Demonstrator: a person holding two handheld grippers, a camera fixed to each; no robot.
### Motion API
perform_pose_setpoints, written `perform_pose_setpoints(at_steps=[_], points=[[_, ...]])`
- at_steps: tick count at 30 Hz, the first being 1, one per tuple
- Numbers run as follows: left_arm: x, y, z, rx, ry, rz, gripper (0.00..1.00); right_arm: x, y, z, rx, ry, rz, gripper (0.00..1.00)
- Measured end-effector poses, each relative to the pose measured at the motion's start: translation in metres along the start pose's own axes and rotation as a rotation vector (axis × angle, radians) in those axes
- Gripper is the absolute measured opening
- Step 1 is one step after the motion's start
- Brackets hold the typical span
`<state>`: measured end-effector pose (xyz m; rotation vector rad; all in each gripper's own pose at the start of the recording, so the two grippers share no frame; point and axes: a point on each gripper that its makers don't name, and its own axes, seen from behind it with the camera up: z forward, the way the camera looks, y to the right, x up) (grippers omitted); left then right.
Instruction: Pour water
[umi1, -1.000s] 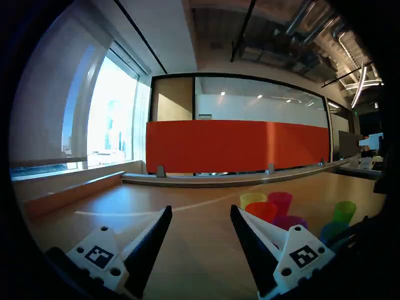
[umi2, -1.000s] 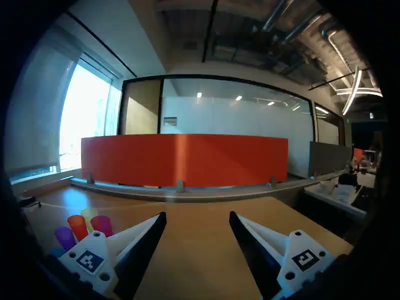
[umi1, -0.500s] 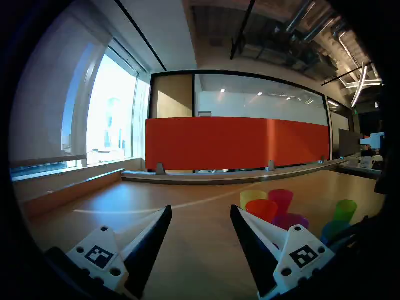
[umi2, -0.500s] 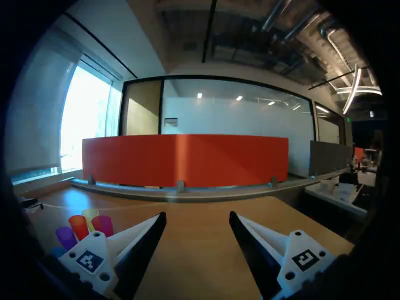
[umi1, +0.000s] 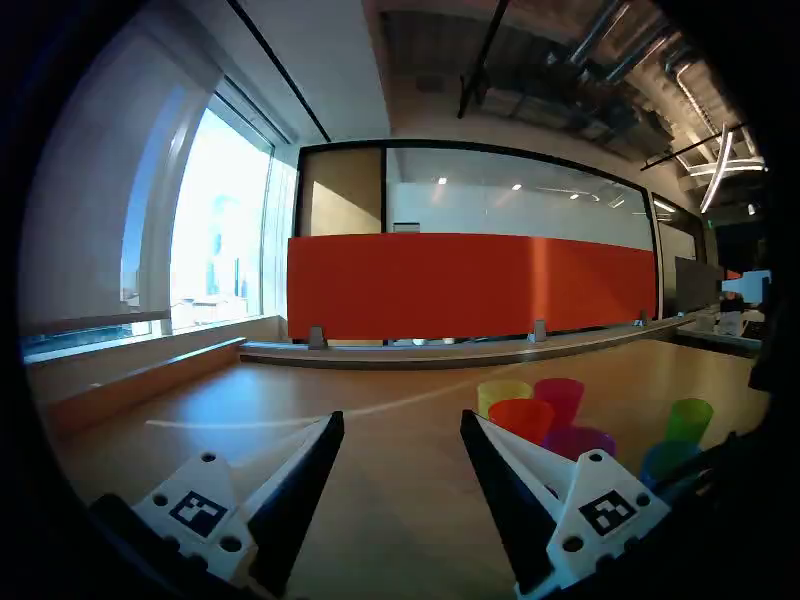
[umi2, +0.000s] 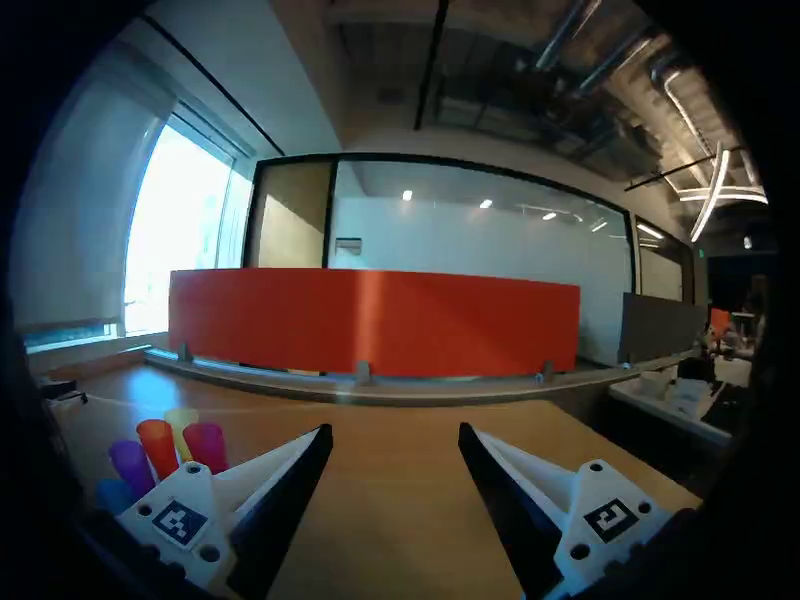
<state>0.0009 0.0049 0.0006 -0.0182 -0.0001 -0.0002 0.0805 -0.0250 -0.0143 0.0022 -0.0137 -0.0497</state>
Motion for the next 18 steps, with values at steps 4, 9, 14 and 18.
perform_pose_setpoints(at_steps=[4,9,14,18], points=[[0.000,0.000,0.000,0.000,0.000,0.000,0.86,0.000,-0.001,-0.001,0.006,0.013,0.001,0.97],[0.000,0.000,-0.001,0.000,0.000,0.001,0.86,0.001,0.000,0.002,0.010,0.036,0.003,0.98],[0.000,0.000,0.000,0.000,0.000,0.001,0.86,-0.001,0.000,0.006,0.016,0.063,0.000,0.98],[0.000,0.000,0.000,0.000,0.000,0.001,0.86,-0.013,0.000,0.011,0.019,0.068,0.009,0.98]])
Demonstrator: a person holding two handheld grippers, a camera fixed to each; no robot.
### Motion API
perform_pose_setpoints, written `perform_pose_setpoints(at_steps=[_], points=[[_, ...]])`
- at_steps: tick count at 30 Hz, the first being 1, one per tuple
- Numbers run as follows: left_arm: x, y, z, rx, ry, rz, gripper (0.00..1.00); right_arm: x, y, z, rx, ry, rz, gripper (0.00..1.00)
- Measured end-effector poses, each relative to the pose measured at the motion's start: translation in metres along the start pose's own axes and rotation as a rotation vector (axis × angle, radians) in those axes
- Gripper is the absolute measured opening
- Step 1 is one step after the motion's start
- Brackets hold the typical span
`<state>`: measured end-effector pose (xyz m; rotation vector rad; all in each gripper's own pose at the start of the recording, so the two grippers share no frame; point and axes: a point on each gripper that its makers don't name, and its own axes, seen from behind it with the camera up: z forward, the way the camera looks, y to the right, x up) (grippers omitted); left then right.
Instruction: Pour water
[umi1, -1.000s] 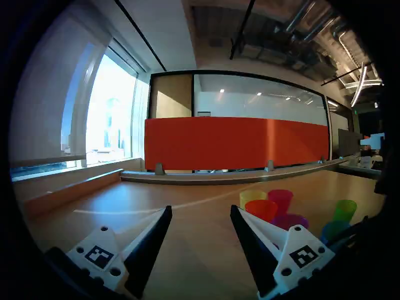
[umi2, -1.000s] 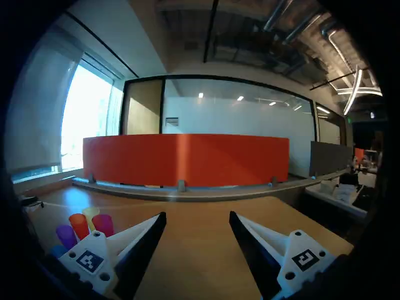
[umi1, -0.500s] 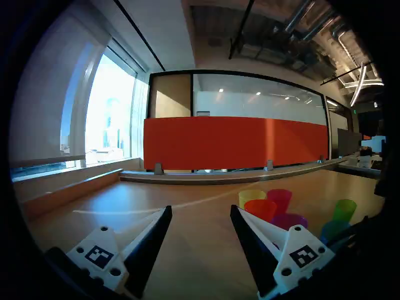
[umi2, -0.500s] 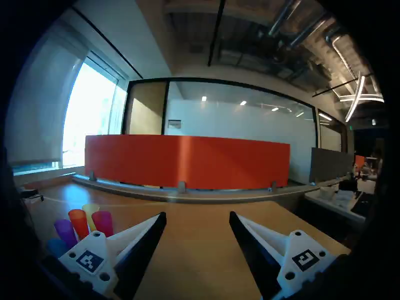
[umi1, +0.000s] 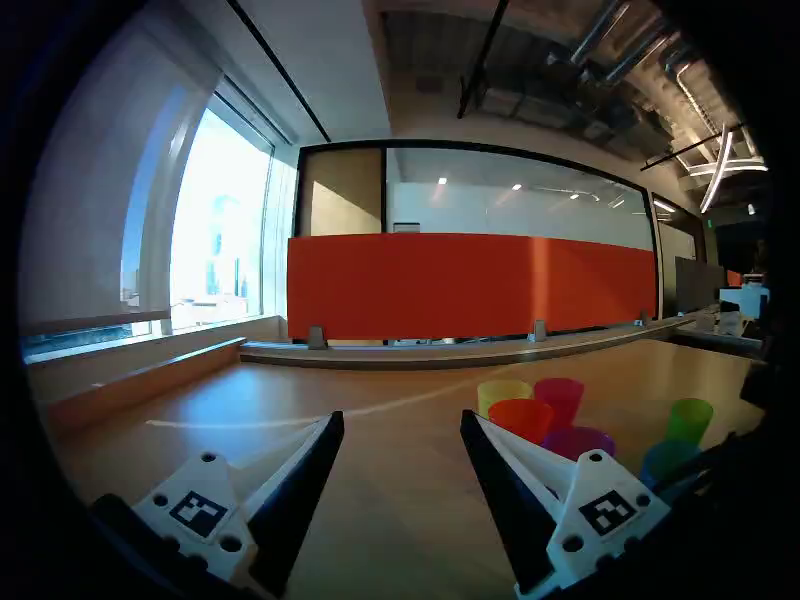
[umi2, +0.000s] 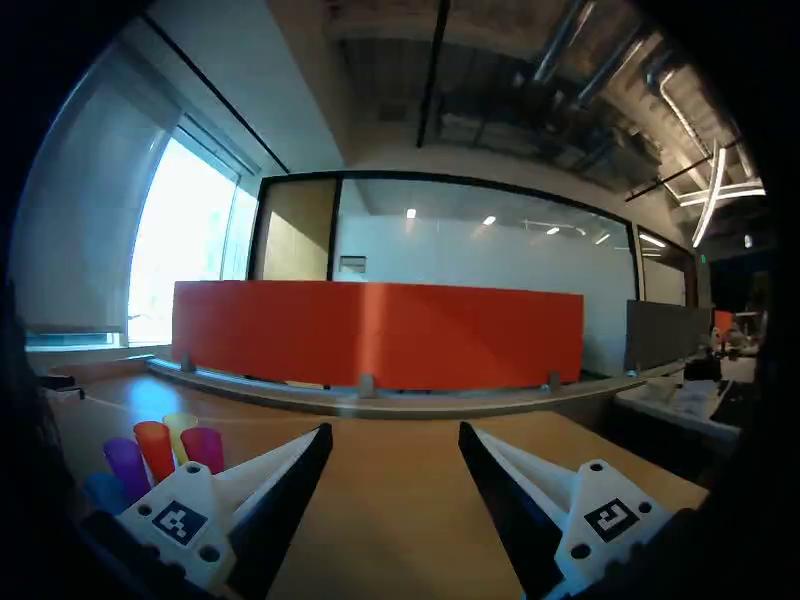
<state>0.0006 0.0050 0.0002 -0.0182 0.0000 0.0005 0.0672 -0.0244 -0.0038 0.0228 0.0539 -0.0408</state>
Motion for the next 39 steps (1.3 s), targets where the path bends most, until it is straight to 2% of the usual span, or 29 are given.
perform_pose_setpoints(at_steps=[8,12,27,39], points=[[0.000,0.000,0.000,0.000,0.000,0.000,0.86,-0.040,0.003,0.002,0.003,-0.037,0.008,0.99],[0.000,0.000,0.000,0.000,0.000,0.000,0.86,-0.051,0.007,0.003,0.003,-0.039,0.019,0.99],[0.000,0.000,0.001,0.000,0.000,0.000,0.86,-0.072,0.021,0.007,-0.009,-0.062,0.036,0.99],[0.000,0.000,0.001,0.000,0.000,0.000,0.86,-0.068,0.023,0.001,-0.011,-0.054,0.042,0.99]])
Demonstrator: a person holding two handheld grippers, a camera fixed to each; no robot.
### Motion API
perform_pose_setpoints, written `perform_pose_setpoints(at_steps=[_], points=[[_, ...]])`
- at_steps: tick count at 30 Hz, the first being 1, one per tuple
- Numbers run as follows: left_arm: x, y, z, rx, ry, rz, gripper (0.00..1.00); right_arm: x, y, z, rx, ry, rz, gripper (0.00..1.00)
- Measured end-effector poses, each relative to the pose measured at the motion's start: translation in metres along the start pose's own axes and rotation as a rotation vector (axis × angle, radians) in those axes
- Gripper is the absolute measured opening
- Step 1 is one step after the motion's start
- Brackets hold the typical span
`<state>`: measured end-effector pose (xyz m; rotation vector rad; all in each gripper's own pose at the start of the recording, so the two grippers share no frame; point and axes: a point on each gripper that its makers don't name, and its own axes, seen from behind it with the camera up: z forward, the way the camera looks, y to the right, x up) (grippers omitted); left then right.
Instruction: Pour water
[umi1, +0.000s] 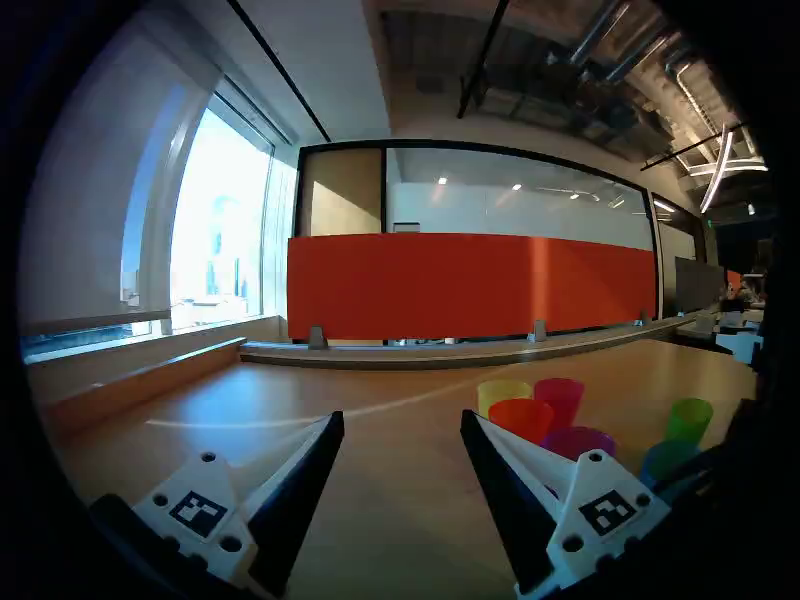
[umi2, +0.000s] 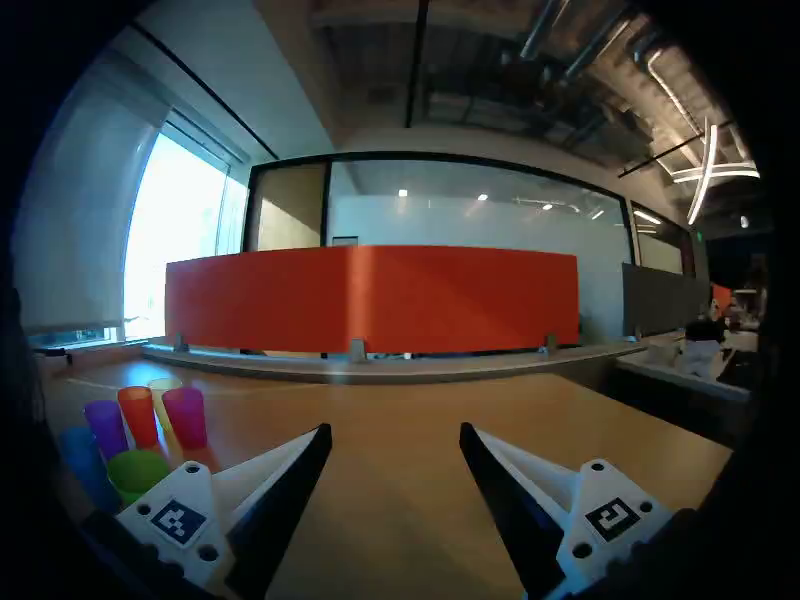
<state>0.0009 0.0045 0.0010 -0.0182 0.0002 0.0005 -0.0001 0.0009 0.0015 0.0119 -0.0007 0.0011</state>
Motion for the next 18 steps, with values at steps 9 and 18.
perform_pose_setpoints(at_steps=[9,18], points=[[0.0000,0.0002,-0.0003,0.000,0.000,0.000,0.86,0.0013,-0.0024,-0.0025,0.000,0.001,-0.002,0.99],[-0.0001,0.0002,-0.0003,0.000,0.000,0.000,0.86,0.0009,-0.0029,-0.0030,0.001,0.001,-0.002,0.99]])
